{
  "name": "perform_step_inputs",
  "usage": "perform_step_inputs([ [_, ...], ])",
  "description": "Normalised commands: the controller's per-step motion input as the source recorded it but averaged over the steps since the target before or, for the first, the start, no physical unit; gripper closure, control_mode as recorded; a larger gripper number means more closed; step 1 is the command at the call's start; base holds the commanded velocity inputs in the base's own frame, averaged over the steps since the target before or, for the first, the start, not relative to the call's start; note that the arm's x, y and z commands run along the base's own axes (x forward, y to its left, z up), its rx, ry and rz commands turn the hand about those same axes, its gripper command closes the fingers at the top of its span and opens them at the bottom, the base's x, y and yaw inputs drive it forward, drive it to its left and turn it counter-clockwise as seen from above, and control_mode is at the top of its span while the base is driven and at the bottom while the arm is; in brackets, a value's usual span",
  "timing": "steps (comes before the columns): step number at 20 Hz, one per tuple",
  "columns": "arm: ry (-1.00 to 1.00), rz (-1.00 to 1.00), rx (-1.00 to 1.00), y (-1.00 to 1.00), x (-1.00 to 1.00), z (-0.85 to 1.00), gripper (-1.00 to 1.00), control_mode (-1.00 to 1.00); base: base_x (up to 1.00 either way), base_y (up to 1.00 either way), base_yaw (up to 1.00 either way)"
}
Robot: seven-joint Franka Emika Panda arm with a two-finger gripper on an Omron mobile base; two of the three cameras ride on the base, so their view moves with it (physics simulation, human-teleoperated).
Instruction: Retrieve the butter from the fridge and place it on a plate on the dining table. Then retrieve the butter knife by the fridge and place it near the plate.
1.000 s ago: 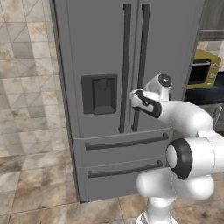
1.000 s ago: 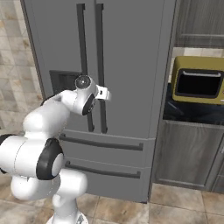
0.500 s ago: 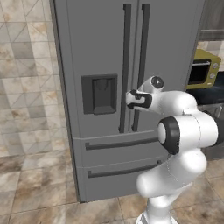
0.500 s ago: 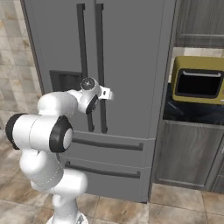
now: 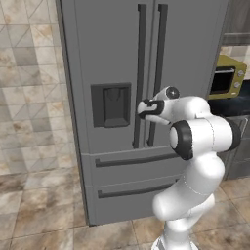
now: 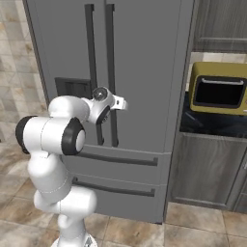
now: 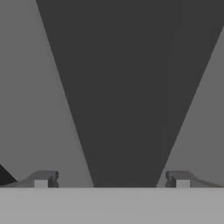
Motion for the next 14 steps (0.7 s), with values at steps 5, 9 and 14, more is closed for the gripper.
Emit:
perform_step_inputs([
  [5, -0.04, 0.0, 0.0, -0.16, 0.33, -0.18, 1.0, -1.0, 0.0, 0.0, 0.0],
  [9, 0.0, 0.0, 0.04, -0.37, 0.08, 0.0, 1.0, -1.0, 0.0, 0.0, 0.0],
  [14, 0.01, -0.07, 0.0, -0.64, -0.42, 0.0, 1.0, -1.0, 0.0, 0.0, 0.0],
])
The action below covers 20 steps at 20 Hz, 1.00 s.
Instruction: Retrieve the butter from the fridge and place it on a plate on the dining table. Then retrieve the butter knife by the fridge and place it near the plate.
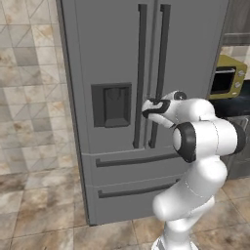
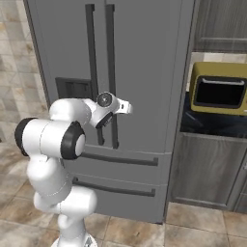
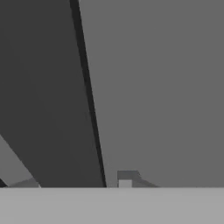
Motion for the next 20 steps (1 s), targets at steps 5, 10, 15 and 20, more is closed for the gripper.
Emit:
perform_step_inputs([
  [5, 0.07, -0.23, 0.0, -0.83, -0.88, 0.0, 1.0, -1.0, 0.0, 0.0, 0.0],
  [10, 0.01, -0.2, 0.0, -0.98, -1.0, 0.0, 1.0, -1.0, 0.0, 0.0, 0.0],
  [15, 0.0, -0.17, 0.0, -1.0, -1.0, 0.11, 1.0, -1.0, 0.0, 0.0, 0.0],
  [20, 0.0, -0.1, 0.0, -0.97, -0.93, 0.23, -1.0, -1.0, 0.0, 0.0, 0.0],
])
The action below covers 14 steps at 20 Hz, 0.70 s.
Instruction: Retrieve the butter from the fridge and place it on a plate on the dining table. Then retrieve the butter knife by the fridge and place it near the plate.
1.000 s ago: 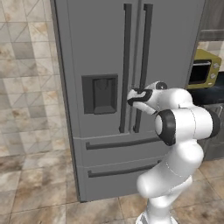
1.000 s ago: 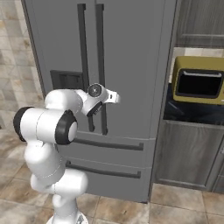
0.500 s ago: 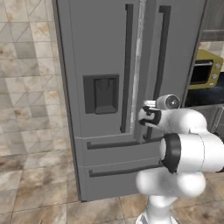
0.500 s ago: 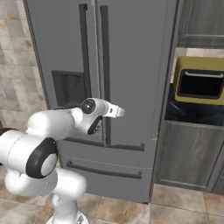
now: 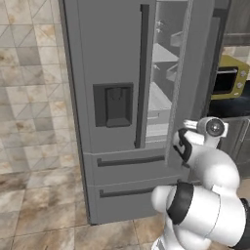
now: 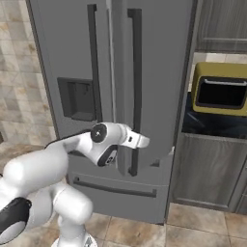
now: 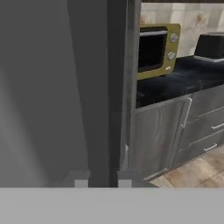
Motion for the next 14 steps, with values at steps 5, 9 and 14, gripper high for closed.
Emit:
perform_step_inputs([
  [5, 0.01, 0.0, 0.1, -0.19, -1.0, 0.38, -1.0, -1.0, 0.0, 0.0, 0.0],
  [9, 0.15, 0.07, 0.03, 0.93, -0.99, 0.26, -1.0, -1.0, 0.0, 0.0, 0.0],
  [14, 0.14, 0.2, -0.01, 1.0, -0.6, 0.27, -1.0, -1.0, 0.0, 0.0, 0.0],
])
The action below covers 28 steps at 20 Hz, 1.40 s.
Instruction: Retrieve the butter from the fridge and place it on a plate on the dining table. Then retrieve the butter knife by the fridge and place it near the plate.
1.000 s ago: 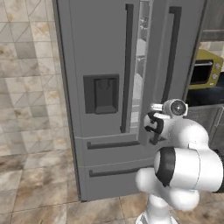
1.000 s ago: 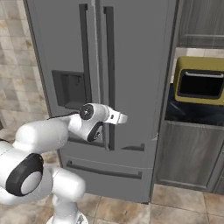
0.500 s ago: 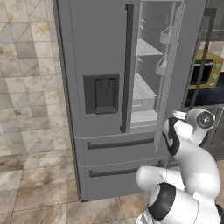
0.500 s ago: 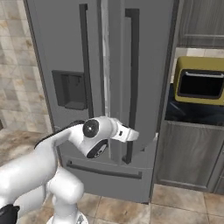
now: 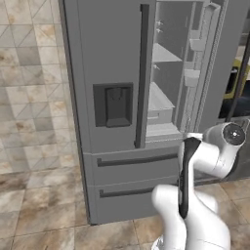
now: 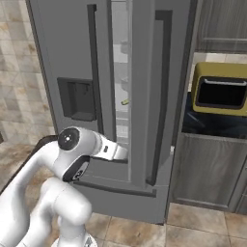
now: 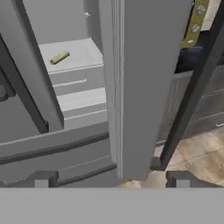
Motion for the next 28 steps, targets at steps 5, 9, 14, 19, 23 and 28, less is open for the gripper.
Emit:
perform_step_inputs([
  [5, 0.05, 0.08, 0.0, 0.67, 0.57, 0.7, -1.0, -1.0, 0.0, 0.0, 0.0],
  [9, 0.02, -0.07, -0.08, 0.38, 0.96, 0.13, -1.0, -1.0, 0.0, 0.0, 0.0],
  [14, 0.17, -0.18, -0.15, -0.02, 1.0, -0.37, -1.0, -1.0, 0.0, 0.0, 0.0],
  [19, 0.13, -0.16, -0.19, -0.19, 1.0, -0.48, -1.0, -1.0, 0.0, 0.0, 0.0],
  [23, 0.16, -0.11, -0.12, -0.92, 0.87, -0.12, -1.0, -1.0, 0.0, 0.0, 0.0],
  [28, 0.09, -0.08, -0.01, -1.0, 0.25, 0.0, -1.0, -1.0, 0.0, 0.0, 0.0],
])
